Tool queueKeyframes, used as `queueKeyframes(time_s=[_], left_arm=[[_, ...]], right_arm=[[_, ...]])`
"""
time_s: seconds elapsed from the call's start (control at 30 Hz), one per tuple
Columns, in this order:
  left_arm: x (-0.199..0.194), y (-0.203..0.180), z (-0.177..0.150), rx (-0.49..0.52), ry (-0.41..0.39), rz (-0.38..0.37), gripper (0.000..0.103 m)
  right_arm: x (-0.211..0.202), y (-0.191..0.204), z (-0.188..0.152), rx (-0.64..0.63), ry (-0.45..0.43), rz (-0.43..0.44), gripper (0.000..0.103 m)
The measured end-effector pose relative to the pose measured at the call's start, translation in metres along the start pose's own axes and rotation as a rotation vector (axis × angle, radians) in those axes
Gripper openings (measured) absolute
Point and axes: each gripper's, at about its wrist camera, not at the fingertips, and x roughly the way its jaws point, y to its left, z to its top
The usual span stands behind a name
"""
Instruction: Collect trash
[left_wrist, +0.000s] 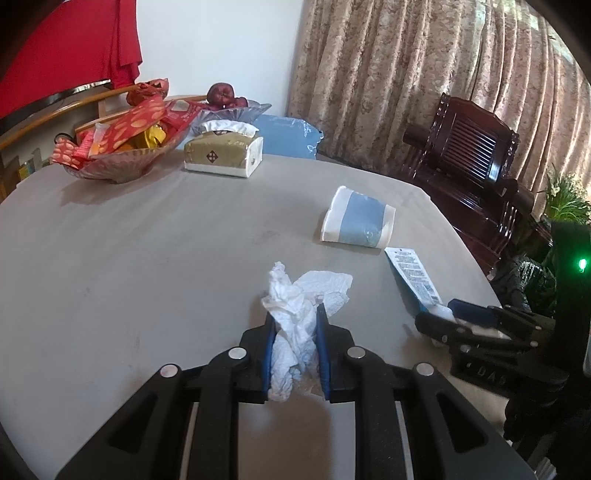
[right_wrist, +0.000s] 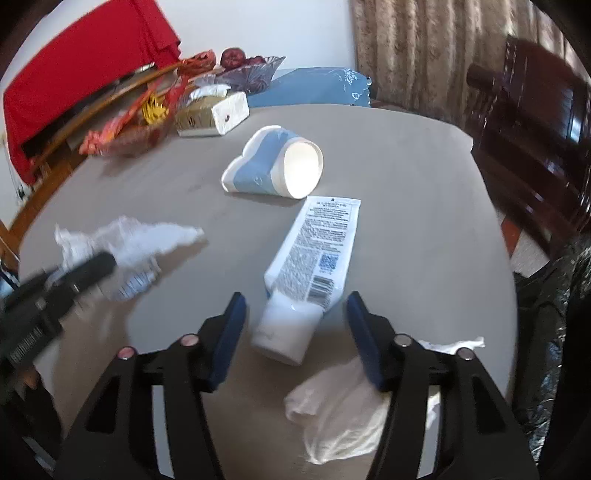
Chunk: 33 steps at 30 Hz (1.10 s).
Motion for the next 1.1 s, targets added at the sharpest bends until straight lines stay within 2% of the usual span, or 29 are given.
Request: queueKeyframes(time_s=[0.07,0.13,0.23,0.33,0.47,0.77,0.8,0.83,0.87,1.0,1.1], left_arm=[[0.000,0.001,0.001,0.003,0.000,0.000,0.019],[0.000,0.001,0.001,0.002,0.001,0.000,0.019],[0.000,0.001,0.002,0.001,0.000,-0.001,0.019],[0.000,0.002,0.003,0.002,0.002,-0.004,0.019],[-0.001,-0.001,0.003,0.008,-0.001,-0.006,0.019],[-0.011,-0.004,0.008,0.021,-0.037,-0.005,0.019],[-0.014,-0.006,0.010,0.025,-0.045,-0.005,0.019],[-0.016,-0.007,0.011,0.027,-0.052,-0.005,0.019],[-0.018,-0.008,0.012,0.028,-0.059,-0.006,0.019],[-0.023,-0.012,0.017,0.037,-0.079,-0.016,0.019],[-0.023,-0.013,0.016,0.038,-0.076,-0.018,0.019]], right_arm=[[0.001,0.000,0.003,0.024,0.003,0.005,0.064],[0.006,0.003,0.007,0.003,0.017,-0.041,0.064],[0.016,0.007,0.009,-0.005,0.040,-0.067,0.061],[0.019,0.009,0.012,-0.019,0.042,-0.098,0.044],[0.016,0.008,0.013,-0.025,0.047,-0.085,0.044],[-0.014,0.018,0.015,-0.043,-0.003,-0.035,0.041],[-0.019,0.019,0.016,-0.046,-0.010,-0.013,0.015],[-0.021,0.019,0.017,-0.047,-0.005,-0.015,0.014],[-0.024,0.018,0.019,-0.041,-0.006,-0.004,0.005],[-0.028,0.014,0.020,-0.032,-0.014,0.004,0.003],[-0.023,0.007,0.016,-0.019,0.014,-0.027,0.004]])
